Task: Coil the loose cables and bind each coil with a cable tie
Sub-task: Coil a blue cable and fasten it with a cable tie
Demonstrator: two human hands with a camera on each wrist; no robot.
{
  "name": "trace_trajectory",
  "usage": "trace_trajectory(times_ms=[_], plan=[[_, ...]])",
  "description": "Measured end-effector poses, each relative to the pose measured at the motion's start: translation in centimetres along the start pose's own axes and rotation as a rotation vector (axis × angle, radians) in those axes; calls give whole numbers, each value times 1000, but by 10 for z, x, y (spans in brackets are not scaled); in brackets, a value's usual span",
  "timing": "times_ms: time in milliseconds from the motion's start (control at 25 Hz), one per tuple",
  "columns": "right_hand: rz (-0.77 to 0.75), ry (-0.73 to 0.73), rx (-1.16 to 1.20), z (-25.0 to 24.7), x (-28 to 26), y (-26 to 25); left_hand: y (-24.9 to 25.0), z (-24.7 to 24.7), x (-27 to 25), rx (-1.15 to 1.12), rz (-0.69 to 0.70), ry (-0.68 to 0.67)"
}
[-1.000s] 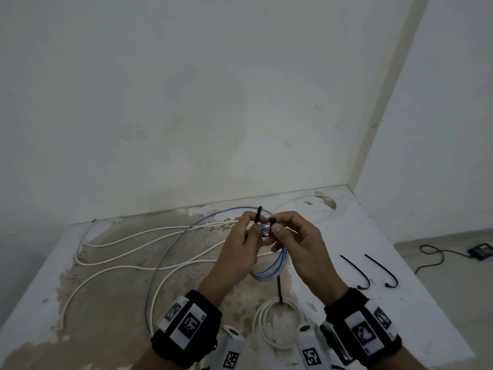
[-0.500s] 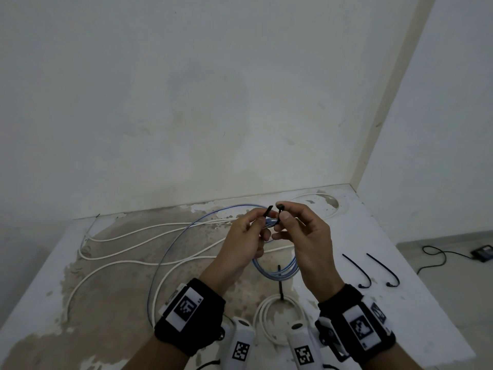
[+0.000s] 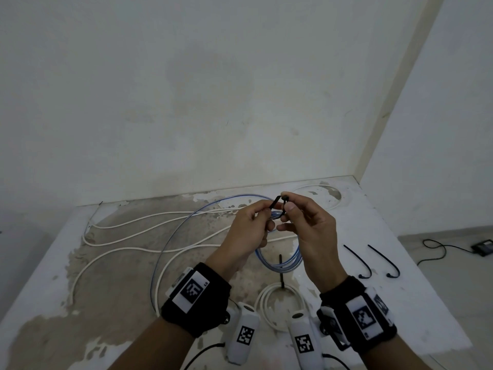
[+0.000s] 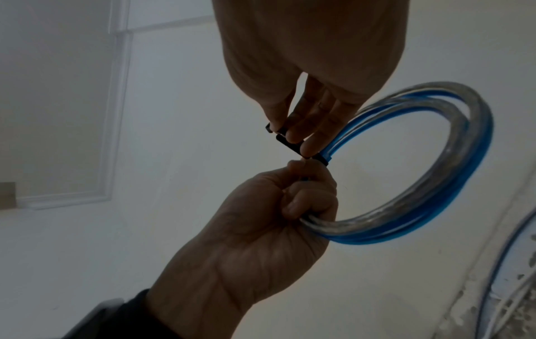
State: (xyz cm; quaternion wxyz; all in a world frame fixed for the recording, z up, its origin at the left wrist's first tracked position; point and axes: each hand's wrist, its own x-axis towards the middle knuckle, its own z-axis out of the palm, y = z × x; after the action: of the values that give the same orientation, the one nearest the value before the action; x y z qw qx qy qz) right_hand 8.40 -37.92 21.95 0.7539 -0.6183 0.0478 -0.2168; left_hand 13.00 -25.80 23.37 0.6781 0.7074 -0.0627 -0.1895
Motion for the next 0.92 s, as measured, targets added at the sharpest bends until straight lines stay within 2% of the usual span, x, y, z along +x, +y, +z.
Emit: trace_trajectory(times_ms=[200,440,920], plan=[[7,42,8,3,0,3,-2,0,1,60,29,26],[5,73,16,4,-1,3,0,3,2,-4,5,29],[132,-1,-53,-1,2,-4,-7,3,2,110,51,88]])
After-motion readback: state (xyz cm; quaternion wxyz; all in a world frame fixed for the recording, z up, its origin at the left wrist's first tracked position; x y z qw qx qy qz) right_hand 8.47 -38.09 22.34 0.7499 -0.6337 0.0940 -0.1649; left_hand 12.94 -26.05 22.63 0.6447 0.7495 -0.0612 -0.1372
